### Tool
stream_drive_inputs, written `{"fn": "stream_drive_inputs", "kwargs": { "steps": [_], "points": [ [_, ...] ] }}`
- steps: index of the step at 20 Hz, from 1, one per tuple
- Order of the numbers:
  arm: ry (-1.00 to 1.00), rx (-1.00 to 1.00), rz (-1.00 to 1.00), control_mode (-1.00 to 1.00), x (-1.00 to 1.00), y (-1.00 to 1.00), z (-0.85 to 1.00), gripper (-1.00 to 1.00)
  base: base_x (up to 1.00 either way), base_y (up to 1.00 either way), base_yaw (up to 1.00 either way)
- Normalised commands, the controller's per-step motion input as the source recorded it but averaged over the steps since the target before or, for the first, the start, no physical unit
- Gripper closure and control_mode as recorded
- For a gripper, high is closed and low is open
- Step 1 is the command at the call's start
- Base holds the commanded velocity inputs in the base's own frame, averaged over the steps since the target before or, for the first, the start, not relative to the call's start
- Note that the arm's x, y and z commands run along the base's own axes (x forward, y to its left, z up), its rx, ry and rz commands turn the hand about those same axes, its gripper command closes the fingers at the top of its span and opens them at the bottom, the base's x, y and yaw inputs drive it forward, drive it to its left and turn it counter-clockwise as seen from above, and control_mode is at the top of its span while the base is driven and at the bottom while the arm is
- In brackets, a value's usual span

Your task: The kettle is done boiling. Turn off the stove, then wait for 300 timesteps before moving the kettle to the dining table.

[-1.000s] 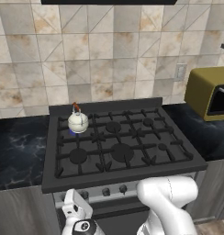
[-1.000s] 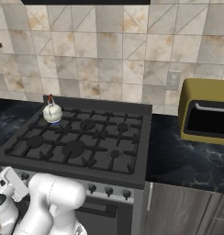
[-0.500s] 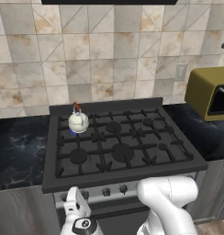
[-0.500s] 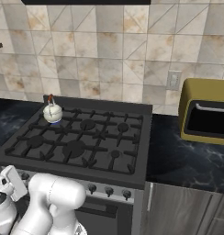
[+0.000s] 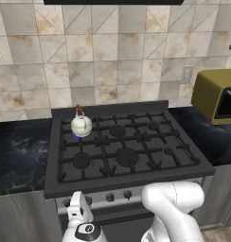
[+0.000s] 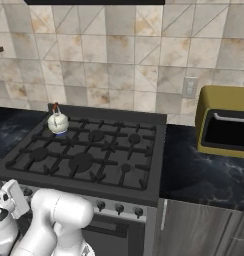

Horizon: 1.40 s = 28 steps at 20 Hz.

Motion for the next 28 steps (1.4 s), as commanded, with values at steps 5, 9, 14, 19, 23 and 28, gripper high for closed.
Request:
{"fn": "stream_drive_inputs", "kwargs": {
  "steps": [5, 9, 14, 19, 23, 28],
  "points": [
    [-0.02, 0.75, -0.18, -1.0, -0.05, -0.45, -0.14, 1.0, 0.0, 0.0, 0.0],
    [0.04, 0.75, -0.09, -1.0, -0.02, -0.71, -0.22, 1.0, 0.0, 0.0, 0.0],
    [-0.11, 0.75, -0.1, -1.0, -0.23, -0.7, -0.29, 1.0, 0.0, 0.0, 0.0],
    [-0.13, 0.75, -0.11, -1.0, -0.29, -0.64, -0.24, 1.0, 0.0, 0.0, 0.0],
    [-0.09, 0.75, -0.16, -1.0, -0.11, -0.54, -0.27, 1.0, 0.0, 0.0, 0.0],
    [-0.11, 0.73, -0.18, -1.0, -0.04, -0.41, -0.17, 1.0, 0.0, 0.0, 0.0]
  ]
}}
